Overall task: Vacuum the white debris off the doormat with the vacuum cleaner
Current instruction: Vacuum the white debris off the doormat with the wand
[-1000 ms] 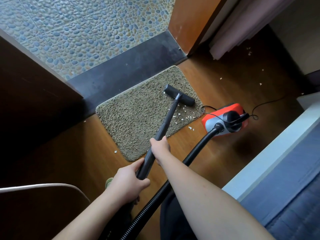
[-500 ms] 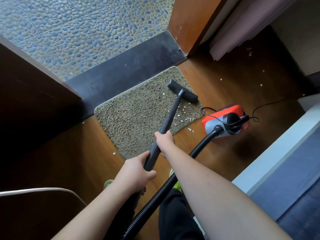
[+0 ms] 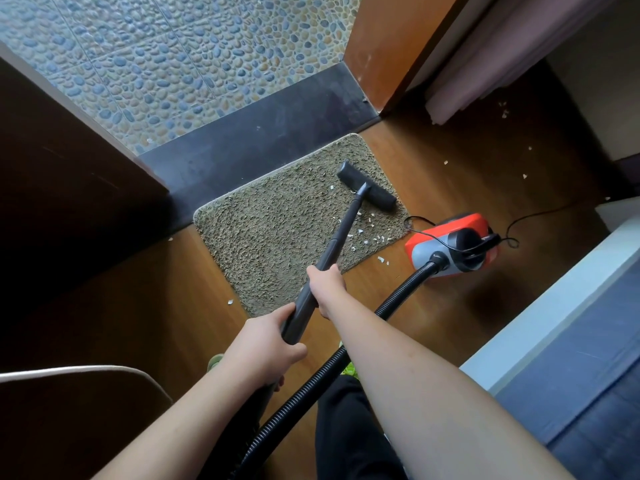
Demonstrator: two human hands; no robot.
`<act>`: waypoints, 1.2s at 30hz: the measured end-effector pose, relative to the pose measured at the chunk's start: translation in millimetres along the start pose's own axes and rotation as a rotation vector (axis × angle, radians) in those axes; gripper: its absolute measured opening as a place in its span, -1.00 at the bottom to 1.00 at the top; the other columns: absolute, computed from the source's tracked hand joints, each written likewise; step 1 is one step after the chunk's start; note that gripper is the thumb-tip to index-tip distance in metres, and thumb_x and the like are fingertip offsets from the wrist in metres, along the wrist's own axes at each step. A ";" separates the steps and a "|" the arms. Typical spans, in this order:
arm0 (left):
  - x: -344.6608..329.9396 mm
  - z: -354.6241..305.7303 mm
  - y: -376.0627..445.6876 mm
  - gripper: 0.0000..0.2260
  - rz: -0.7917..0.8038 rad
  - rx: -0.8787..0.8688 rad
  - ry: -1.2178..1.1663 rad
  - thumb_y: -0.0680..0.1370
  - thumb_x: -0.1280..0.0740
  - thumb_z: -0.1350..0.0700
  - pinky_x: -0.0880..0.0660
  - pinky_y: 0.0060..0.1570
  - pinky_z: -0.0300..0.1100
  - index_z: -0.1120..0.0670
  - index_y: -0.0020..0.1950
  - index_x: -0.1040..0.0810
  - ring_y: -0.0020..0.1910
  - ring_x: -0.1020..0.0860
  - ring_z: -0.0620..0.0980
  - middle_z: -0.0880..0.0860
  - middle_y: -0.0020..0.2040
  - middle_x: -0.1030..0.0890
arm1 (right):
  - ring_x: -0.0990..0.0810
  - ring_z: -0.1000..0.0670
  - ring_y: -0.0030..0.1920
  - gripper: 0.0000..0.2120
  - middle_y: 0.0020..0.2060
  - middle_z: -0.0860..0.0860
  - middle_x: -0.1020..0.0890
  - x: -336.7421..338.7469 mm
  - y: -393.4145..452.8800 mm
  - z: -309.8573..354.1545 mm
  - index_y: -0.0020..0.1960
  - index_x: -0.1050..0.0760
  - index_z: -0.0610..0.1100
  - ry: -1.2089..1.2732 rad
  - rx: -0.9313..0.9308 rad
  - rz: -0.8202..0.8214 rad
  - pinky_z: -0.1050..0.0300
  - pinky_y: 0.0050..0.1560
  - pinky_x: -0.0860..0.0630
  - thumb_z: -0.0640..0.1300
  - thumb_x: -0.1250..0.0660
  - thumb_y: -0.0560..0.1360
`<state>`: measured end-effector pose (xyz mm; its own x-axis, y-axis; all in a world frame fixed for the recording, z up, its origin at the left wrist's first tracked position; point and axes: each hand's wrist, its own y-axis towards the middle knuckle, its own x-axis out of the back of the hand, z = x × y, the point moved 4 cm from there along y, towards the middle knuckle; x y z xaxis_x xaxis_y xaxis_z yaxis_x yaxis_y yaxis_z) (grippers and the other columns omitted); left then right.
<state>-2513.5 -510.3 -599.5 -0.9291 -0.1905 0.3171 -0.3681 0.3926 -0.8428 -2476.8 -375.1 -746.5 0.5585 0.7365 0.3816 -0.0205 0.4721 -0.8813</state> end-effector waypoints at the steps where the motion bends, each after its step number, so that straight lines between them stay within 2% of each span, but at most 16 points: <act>1: 0.1 2.7 -1.4 -0.46 0.002 0.004 -0.008 0.43 -0.35 0.13 -0.63 -0.36 -0.14 -0.21 0.38 -0.41 -0.46 -0.64 0.02 -0.11 -0.26 -0.58 | -0.59 -0.16 0.10 -0.38 0.23 -0.12 -0.51 -2.0 -2.5 -1.4 0.53 -0.16 -0.03 0.001 -0.004 0.005 -0.05 0.10 -0.59 0.03 -0.28 0.54; 3: -0.2 8.7 -4.0 -0.42 0.015 0.018 -0.032 0.43 -0.36 0.13 -0.64 -0.37 -0.11 -0.21 0.42 -0.38 -0.48 -0.64 0.01 -0.09 -0.24 -0.59 | -0.60 -0.17 0.12 -0.35 0.24 -0.12 -0.51 -8.0 -6.2 -5.3 0.54 -0.16 0.00 0.015 -0.006 0.006 -0.12 0.15 -0.59 0.04 -0.29 0.50; 6: 1.2 16.8 -8.3 -0.41 0.016 0.022 -0.030 0.43 -0.36 0.11 -0.64 -0.36 -0.12 -0.23 0.42 -0.36 -0.50 -0.63 -0.01 -0.11 -0.23 -0.58 | -0.62 -0.19 0.09 -0.32 0.22 -0.13 -0.53 -17.8 -11.0 -11.8 0.52 -0.16 0.02 0.056 -0.010 0.018 -0.16 0.12 -0.60 0.06 -0.29 0.46; 11: 5.2 28.2 -15.5 -0.42 -0.020 0.020 0.006 0.42 -0.37 0.08 -0.59 -0.37 -0.28 -0.28 0.40 -0.37 -0.46 -0.63 -0.08 -0.16 -0.27 -0.56 | -0.61 -0.18 0.10 -0.32 0.26 -0.13 -0.51 -25.1 -20.1 -17.3 0.54 -0.14 0.00 0.046 0.001 0.030 -0.15 0.14 -0.60 0.04 -0.28 0.48; 13: 5.2 34.3 -17.7 -0.45 -0.021 0.026 0.010 0.40 -0.36 0.05 -0.62 -0.31 -0.23 -0.30 0.36 -0.39 -0.47 -0.63 -0.11 -0.15 -0.25 -0.58 | -0.61 -0.16 0.09 -0.31 0.27 -0.11 -0.51 -28.6 -23.5 -19.8 0.54 -0.13 0.01 0.057 0.000 0.040 -0.15 0.12 -0.60 0.04 -0.27 0.47; 16: 5.6 41.9 -20.5 -0.49 -0.022 0.034 0.006 0.40 -0.36 0.04 -0.63 -0.30 -0.21 -0.28 0.31 -0.42 -0.45 -0.63 -0.11 -0.14 -0.23 -0.59 | -0.60 -0.14 0.08 -0.34 0.25 -0.09 -0.51 -32.0 -26.1 -23.2 0.55 -0.13 0.01 0.048 0.008 0.037 -0.12 0.13 -0.59 0.03 -0.27 0.51; 20: 8.6 46.8 -23.7 -0.42 -0.017 0.033 0.021 0.41 -0.38 0.04 -0.58 -0.37 -0.30 -0.29 0.40 -0.36 -0.43 -0.64 -0.12 -0.21 -0.21 -0.54 | -0.59 -0.12 0.04 -0.38 0.20 -0.10 -0.52 -35.7 -28.3 -25.2 0.55 -0.14 -0.01 0.033 0.012 0.048 -0.06 0.07 -0.60 0.00 -0.27 0.54; 25: 14.0 57.8 -25.2 -0.33 -0.009 0.035 -0.013 0.41 -0.39 0.05 -0.58 -0.39 -0.29 -0.22 0.50 -0.30 -0.48 -0.61 -0.14 -0.09 -0.04 -0.59 | -0.58 -0.12 0.07 -0.35 0.22 -0.09 -0.50 -42.6 -33.7 -25.3 0.58 -0.08 0.00 0.009 0.004 0.063 0.01 0.00 -0.57 -0.01 -0.26 0.56; 29: 17.2 64.0 -27.1 -0.31 -0.018 0.025 0.025 0.40 -0.40 0.03 -0.55 -0.33 -0.36 -0.22 0.51 -0.29 -0.43 -0.58 -0.19 -0.06 0.01 -0.60 | -0.58 -0.13 0.06 -0.34 0.20 -0.09 -0.50 -52.0 -33.8 -29.3 0.57 -0.09 0.01 0.016 -0.002 0.066 -0.09 0.07 -0.61 0.01 -0.26 0.53; 31: 17.2 66.2 -27.7 -0.31 -0.008 0.032 0.021 0.41 -0.41 0.02 -0.56 -0.33 -0.35 -0.22 0.52 -0.28 -0.40 -0.59 -0.19 -0.04 0.04 -0.60 | -0.58 -0.12 0.05 -0.35 0.19 -0.09 -0.50 -53.9 -33.1 -31.1 0.57 -0.09 0.00 0.016 -0.004 0.070 -0.04 0.03 -0.61 0.00 -0.25 0.54; 36: 13.0 63.1 -27.2 -0.33 -0.015 0.043 0.002 0.41 -0.41 0.04 -0.44 -0.46 -0.42 -0.22 0.50 -0.31 -0.42 -0.61 -0.15 -0.08 -0.04 -0.60 | -0.57 -0.12 0.06 -0.38 0.22 -0.10 -0.51 -47.5 -30.5 -30.8 0.55 -0.14 -0.02 0.001 0.002 0.066 0.05 -0.08 -0.54 0.00 -0.26 0.54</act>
<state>-2513.3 -580.2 -599.9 -0.9235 -0.1940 0.3310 -0.3804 0.3505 -0.8558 -2477.1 -439.5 -746.3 0.5568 0.7656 0.3221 -0.0592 0.4234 -0.9040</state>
